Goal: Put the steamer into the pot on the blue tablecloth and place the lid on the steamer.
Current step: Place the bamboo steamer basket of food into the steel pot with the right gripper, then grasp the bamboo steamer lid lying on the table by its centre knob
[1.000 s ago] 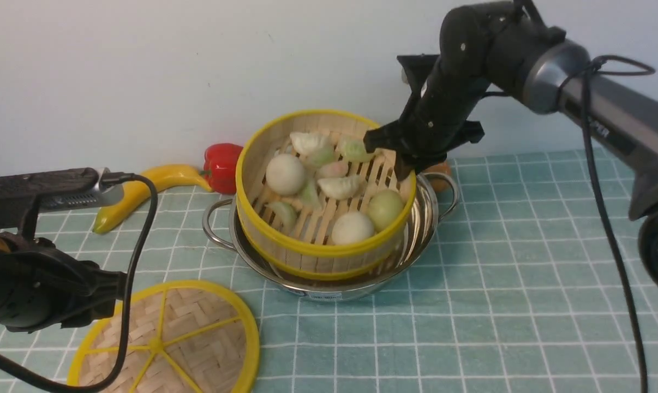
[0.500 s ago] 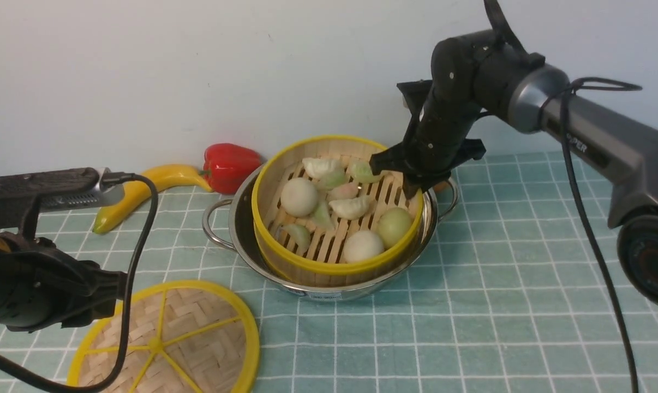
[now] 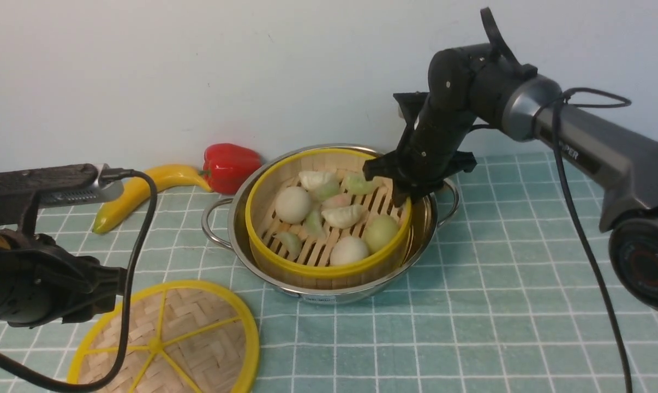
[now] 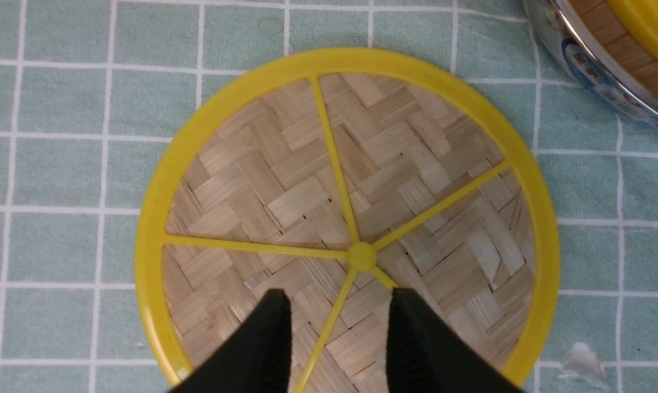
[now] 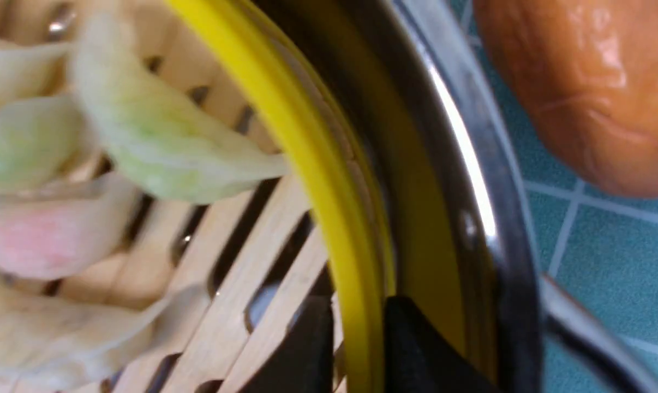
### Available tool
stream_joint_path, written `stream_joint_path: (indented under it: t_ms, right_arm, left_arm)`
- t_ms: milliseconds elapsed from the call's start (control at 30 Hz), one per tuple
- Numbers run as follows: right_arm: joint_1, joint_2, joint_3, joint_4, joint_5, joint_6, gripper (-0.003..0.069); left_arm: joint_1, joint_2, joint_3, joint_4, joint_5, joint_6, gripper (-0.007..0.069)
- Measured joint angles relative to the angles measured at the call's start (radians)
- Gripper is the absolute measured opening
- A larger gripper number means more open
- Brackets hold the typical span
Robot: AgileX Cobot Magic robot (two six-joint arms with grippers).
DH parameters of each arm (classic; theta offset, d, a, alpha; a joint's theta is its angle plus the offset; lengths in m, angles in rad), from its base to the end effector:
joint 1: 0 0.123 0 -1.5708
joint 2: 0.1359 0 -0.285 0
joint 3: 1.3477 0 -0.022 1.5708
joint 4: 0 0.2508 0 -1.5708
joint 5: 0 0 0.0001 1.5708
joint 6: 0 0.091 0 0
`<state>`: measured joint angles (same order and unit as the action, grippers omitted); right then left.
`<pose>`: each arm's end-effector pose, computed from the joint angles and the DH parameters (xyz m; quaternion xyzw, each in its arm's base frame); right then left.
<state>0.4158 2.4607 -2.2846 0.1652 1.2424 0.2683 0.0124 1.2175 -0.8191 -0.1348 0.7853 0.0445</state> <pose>0.4673 0.2218 0.1831 -0.0559 0.9880 0.1160 0.0851 0.2258 -0.0059 0.2650 -0.0195 0.9702 -0.0508 0.2359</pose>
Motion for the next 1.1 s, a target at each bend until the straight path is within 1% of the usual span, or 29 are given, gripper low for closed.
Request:
stream_joint_path:
  t_ms: [67,100,233,367,500,633,667,700,833,867,900,933,1067,1100]
  right_arm:
    - [0.0,-0.001,0.0,0.01,-0.001,0.0,0.0223]
    - [0.0,-0.001,0.0,0.01,-0.001,0.0,0.0235]
    - [0.0,-0.014,-0.001,0.021,-0.002,0.0,0.0342]
    - [0.0,-0.063,-0.001,0.02,-0.006,0.001,0.04]
    - [0.0,-0.164,-0.001,0.001,-0.006,-0.008,0.0414]
    - [0.0,-0.315,-0.002,0.002,-0.007,-0.026,0.0414]
    - [0.0,-0.333,-0.002,0.006,-0.009,-0.027,0.0414]
    - [0.0,-0.398,-0.002,0.019,-0.011,-0.038,0.0414]
    - [0.0,-0.562,-0.002,0.046,-0.013,-0.064,0.0414]
    - [0.0,-0.628,-0.002,0.052,-0.013,-0.075,0.0414]
    - [0.0,-0.637,-0.002,0.053,-0.013,-0.077,0.0414]
    - [0.0,-0.719,-0.002,0.055,-0.013,-0.087,0.0416]
    - [0.0,-0.878,-0.004,0.054,-0.014,-0.108,0.0416]
    - [0.0,-0.885,-0.004,0.054,-0.014,-0.109,0.0416]
  left_arm:
    - [0.0,0.0,0.0,-0.012,0.0,0.003,0.0243]
    - [0.0,0.0,0.0,-0.014,0.0,0.004,0.0243]
    - [0.0,0.001,0.0,-0.038,-0.002,0.039,0.0243]
    - [0.0,0.036,0.0,-0.076,-0.005,0.07,0.0243]
    - [0.0,0.119,0.0,-0.108,-0.028,0.09,0.0243]
    - [0.0,0.225,0.0,-0.113,-0.113,0.099,0.0243]
    - [0.0,0.225,0.0,-0.113,-0.113,0.099,0.0243]
    - [0.0,0.271,0.0,-0.114,-0.138,0.101,0.0243]
    - [0.0,0.35,0.0,-0.119,-0.144,0.103,0.0243]
    - [0.0,0.381,0.0,-0.131,-0.144,0.106,0.0243]
    - [0.0,0.385,0.0,-0.134,-0.144,0.107,0.0243]
    - [0.0,0.417,0.0,-0.159,-0.144,0.117,0.0243]
    - [0.0,0.442,-0.007,-0.189,-0.144,0.132,0.0234]
    - [0.0,0.442,-0.007,-0.19,-0.144,0.132,0.023]
